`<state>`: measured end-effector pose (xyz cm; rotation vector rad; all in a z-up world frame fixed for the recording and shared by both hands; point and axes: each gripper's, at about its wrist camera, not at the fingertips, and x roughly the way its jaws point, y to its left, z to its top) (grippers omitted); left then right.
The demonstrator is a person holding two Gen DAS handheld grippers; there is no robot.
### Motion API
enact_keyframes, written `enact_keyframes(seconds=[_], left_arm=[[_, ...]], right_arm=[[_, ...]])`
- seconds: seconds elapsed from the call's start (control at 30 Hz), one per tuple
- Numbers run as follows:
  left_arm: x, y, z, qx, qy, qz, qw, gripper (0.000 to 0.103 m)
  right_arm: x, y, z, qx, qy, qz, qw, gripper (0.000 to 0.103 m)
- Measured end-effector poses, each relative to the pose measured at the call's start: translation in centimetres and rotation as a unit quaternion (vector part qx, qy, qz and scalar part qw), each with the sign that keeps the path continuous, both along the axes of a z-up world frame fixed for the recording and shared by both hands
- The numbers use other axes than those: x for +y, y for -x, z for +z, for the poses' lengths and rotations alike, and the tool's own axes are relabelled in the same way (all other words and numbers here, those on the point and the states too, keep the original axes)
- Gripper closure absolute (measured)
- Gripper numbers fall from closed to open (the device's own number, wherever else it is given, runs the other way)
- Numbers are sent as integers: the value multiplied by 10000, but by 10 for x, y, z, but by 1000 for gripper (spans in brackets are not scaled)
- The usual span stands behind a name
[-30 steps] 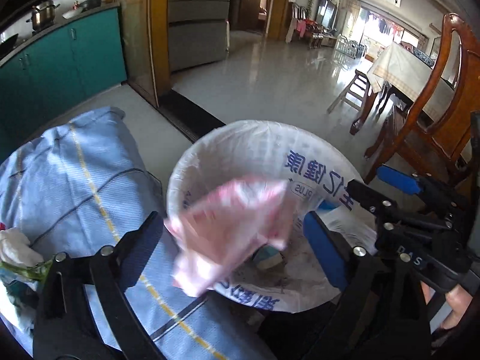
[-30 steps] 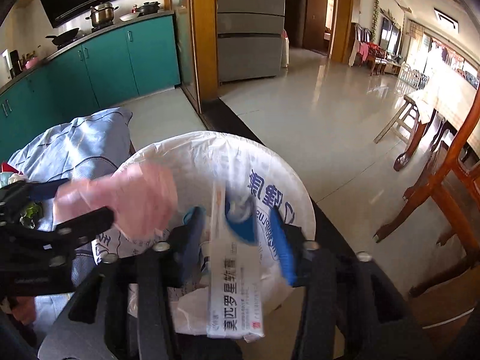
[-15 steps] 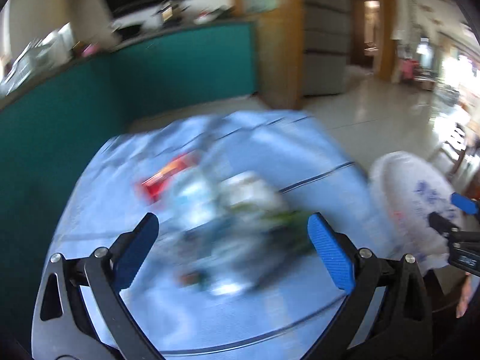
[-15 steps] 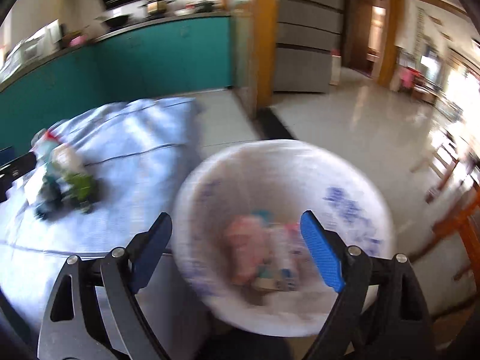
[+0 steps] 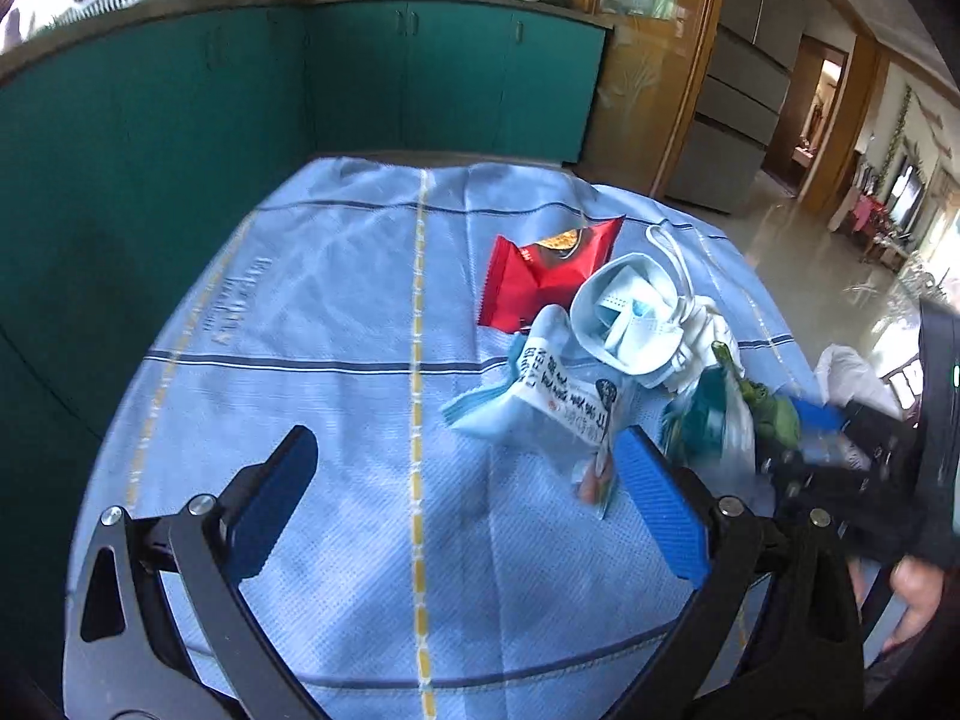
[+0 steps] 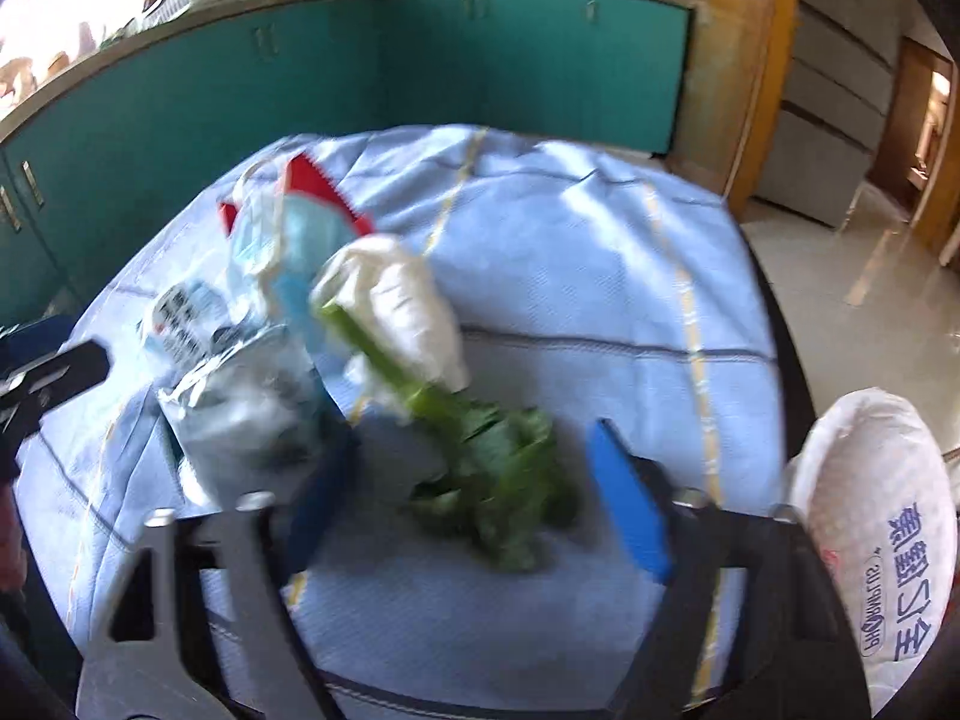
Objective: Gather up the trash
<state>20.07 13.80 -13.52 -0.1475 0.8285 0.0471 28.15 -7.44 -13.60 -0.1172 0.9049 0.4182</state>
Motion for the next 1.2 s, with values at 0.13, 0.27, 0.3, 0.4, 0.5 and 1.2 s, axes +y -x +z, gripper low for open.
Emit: enact_keyframes(seconds=[0.13, 0.27, 0.3, 0.4, 0.5, 1.2], left_arm=[[3, -18, -9, 61, 160, -71, 9998, 4], [5, -32, -19, 217, 585, -187, 9979, 4], [7, -35, -22, 250, 709, -191, 9970, 6], [8, -37, -28, 354, 937, -272, 9946, 32], [6, -29, -31, 366, 1054, -388, 9930, 55], [-9, 88, -4, 100, -283, -511, 9982, 56]], right_arm=[[-2, 24, -3, -42, 260, 103, 9996, 65], [-21, 52, 4, -42, 138, 5, 9999, 66], [-26, 57, 5, -45, 123, -24, 9999, 66], [-40, 72, 7, -62, 138, -127, 9998, 66], [-46, 81, 7, -146, 246, -220, 9993, 63], [26, 2, -10, 84, 361, 159, 9992, 63]])
